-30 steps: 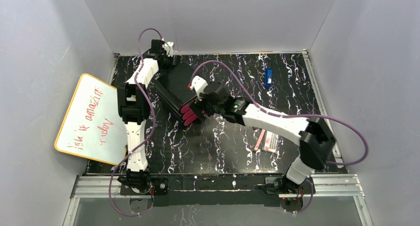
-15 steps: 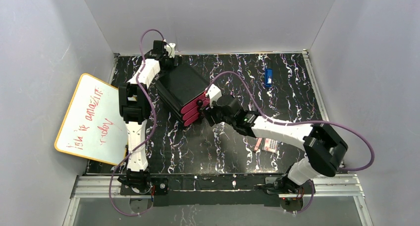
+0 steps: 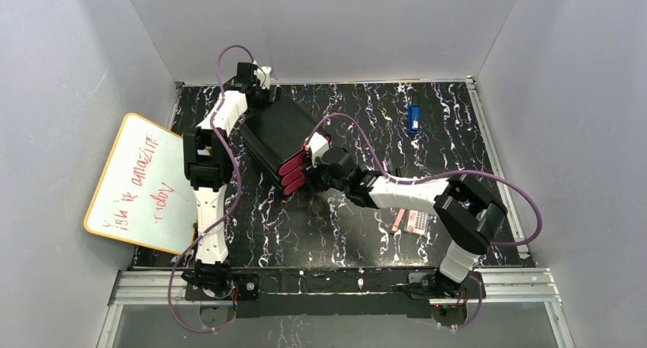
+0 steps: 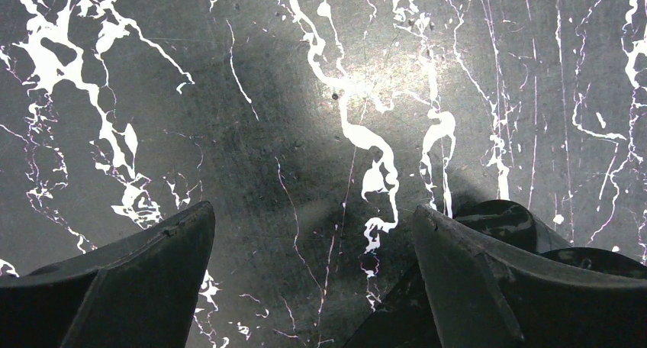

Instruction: Organize the makeup

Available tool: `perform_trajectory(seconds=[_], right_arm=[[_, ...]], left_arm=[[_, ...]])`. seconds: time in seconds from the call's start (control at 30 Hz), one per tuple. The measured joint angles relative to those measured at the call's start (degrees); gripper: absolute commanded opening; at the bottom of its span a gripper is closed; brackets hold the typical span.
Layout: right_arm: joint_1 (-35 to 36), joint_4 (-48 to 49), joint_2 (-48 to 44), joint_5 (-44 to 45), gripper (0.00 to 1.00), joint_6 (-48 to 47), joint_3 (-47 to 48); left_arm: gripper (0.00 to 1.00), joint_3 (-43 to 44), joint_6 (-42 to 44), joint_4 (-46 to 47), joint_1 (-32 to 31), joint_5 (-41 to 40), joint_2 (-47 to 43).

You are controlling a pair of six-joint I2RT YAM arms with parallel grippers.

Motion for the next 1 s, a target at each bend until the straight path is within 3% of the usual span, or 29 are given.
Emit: perform_trajectory(seconds=[0.43, 0.67, 1.0], right_arm=[[-0.1, 1.7, 0.9, -0.5, 0.52, 0.1, 1.9], [-0.3, 1.7, 1.6, 0.0, 0.4, -0.1, 2.8], [-0.3, 1.2, 1.8, 0.5, 0.35, -0.2, 3.1]], left_arm=[[0.98, 0.3, 0.2, -0.4, 0.0, 0.0, 0.0], [0.98, 0.3, 0.4, -0.4, 0.0, 0.0, 0.0], [0.98, 0.3, 0.4, -0.4, 0.0, 0.0, 0.0]])
